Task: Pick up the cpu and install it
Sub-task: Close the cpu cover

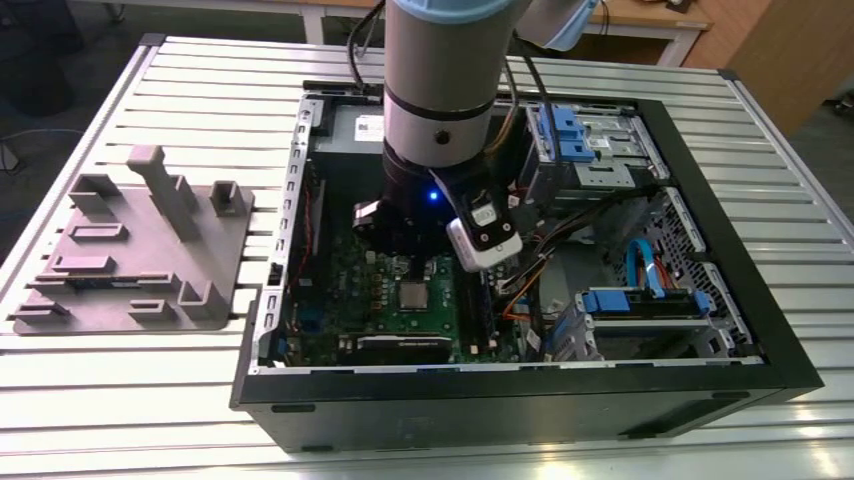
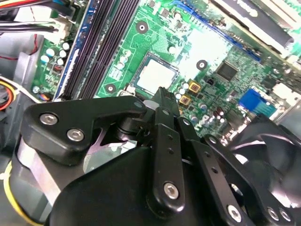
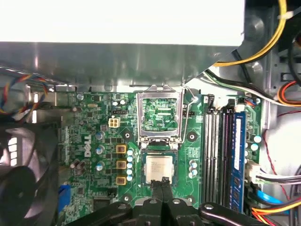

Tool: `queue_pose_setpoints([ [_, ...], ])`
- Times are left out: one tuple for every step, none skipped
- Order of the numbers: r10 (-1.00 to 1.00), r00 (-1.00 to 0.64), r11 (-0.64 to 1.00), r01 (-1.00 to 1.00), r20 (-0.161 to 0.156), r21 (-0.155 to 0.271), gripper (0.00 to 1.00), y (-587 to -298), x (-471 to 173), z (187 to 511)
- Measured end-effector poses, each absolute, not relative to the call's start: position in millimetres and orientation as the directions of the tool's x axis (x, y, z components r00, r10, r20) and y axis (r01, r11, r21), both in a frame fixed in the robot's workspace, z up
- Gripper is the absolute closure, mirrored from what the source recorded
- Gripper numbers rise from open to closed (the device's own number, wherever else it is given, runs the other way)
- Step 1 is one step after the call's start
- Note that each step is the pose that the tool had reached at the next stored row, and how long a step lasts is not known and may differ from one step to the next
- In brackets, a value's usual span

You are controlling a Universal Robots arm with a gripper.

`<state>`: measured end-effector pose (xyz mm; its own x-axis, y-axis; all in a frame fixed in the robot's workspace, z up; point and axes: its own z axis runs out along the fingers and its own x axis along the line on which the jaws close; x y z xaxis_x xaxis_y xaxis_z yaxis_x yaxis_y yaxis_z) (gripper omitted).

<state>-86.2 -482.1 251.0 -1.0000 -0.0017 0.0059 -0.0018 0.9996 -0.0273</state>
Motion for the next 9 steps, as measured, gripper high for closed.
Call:
queue_pose_setpoints([
  [-0.002, -1.000, 1.000, -0.002, 0.006, -0.027, 0.90, -482.1, -86.2, 253.7],
  [-0.002, -1.000, 1.000, -0.002, 0.006, -0.027, 0.90, -482.1, -86.2, 256.0],
  [-0.002, -1.000, 1.000, -0.002, 0.006, -0.027, 0.90, -482.1, -86.2, 256.9],
  [-0.002, -1.000, 1.000, -0.002, 0.006, -0.027, 0.90, -482.1, -86.2, 256.8],
  [-0.002, -1.000, 1.000, -0.002, 0.006, -0.027, 0.90, -482.0, -86.2, 256.8],
  [-0.002, -1.000, 1.000, -0.002, 0.006, -0.027, 0.90, -482.1, -86.2, 256.9],
  [-0.002, -1.000, 1.000, -0.002, 0.006, -0.027, 0.90, -482.1, -86.2, 257.1],
  [-0.002, -1.000, 1.000, -0.002, 0.006, -0.027, 0.90, -482.1, -86.2, 257.2],
  [-0.006, -1.000, 1.000, -0.007, 0.006, -0.027, 0.90, -482.1, -86.2, 257.2],
])
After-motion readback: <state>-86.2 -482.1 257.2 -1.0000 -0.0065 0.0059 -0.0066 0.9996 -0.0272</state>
